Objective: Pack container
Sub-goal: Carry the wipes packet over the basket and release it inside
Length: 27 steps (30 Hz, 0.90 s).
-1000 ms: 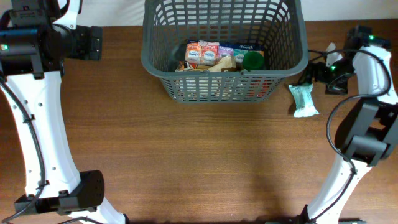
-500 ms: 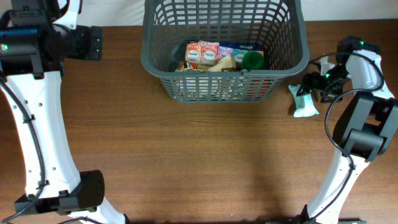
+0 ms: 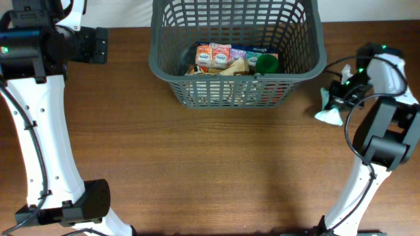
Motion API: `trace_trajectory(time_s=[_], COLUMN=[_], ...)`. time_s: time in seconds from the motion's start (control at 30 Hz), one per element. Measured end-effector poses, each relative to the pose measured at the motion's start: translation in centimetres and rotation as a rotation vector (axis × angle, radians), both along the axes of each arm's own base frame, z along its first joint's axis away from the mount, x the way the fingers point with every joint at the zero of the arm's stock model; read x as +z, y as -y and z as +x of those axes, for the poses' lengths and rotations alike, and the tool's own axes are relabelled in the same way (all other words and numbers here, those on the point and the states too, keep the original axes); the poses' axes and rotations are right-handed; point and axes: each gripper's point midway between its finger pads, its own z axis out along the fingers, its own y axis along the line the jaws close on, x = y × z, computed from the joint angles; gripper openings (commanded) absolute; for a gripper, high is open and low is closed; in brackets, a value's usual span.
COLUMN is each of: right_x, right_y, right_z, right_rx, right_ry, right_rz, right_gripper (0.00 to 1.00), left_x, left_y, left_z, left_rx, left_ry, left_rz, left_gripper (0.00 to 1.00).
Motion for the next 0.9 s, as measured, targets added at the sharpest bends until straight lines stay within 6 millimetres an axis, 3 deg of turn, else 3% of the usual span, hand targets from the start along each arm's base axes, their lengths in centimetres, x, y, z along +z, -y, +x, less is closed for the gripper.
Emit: trace_trajectory(time_s=[0.17, 0.23, 0.33, 0.4, 0.47, 0.53, 0.57, 0.7, 0.73, 0.77, 0.8, 0.9], right_x=[6.9, 11.1, 19.5, 25.7, 32.9, 37.5, 39.9, 43.0, 43.1, 42.7, 42.4, 40.3], right_y=[1.7, 1.8, 1.0, -0.7, -3.9, -7.4, -10.2, -18.6, -19.7, -22.5, -24.0, -28.6], right_z=[3.6, 5.0, 6.3, 6.4, 5.4, 4.2, 3.2, 0.7, 0.5, 0.2, 0.3, 1.0], right_rx=[-0.034, -0.033, -0.011, 0.026, 0.095, 0.178, 0.25, 0.489, 0.528, 0.628, 0.681, 0.857], right_ry=[0.173, 0.279, 0.493, 0.656, 0.848, 0.981, 1.056, 1.177, 1.184, 1.194, 1.196, 1.191], right_rz=[-0.021, -0.036, -0.067, -0.09, -0.112, -0.116, -0.106, -0.034, -0.025, -0.003, 0.007, 0.027], right_gripper=[0.07, 0.07, 0.07, 0.04, 0.04, 0.04, 0.04, 0.04, 0.04, 0.04, 0.04, 0.04], left_x=[0.0, 0.0, 0.0, 0.0, 0.0, 0.0, 0.0, 0.0, 0.0, 0.0, 0.0, 0.0], left_y=[0.0, 0.0, 0.0, 0.0, 0.0, 0.0, 0.0, 0.0, 0.0, 0.0, 0.0, 0.0], left_z=[0.0, 0.0, 0.0, 0.0, 0.0, 0.0, 0.0, 0.0, 0.0, 0.0, 0.0, 0.0], left_rx=[0.001, 0.0, 0.001, 0.0, 0.0, 0.0, 0.0, 0.0, 0.001, 0.0, 0.0, 0.0], left_ry=[0.0, 0.0, 0.0, 0.0, 0.0, 0.0, 0.0, 0.0, 0.0, 0.0, 0.0, 0.0], left_rz=[0.0, 0.0, 0.0, 0.0, 0.0, 0.0, 0.0, 0.0, 0.0, 0.0, 0.0, 0.0], left_gripper=[0.99, 0.99, 0.99, 0.99, 0.99, 0.99, 0.99, 0.99, 0.99, 0.99, 0.99, 0.99])
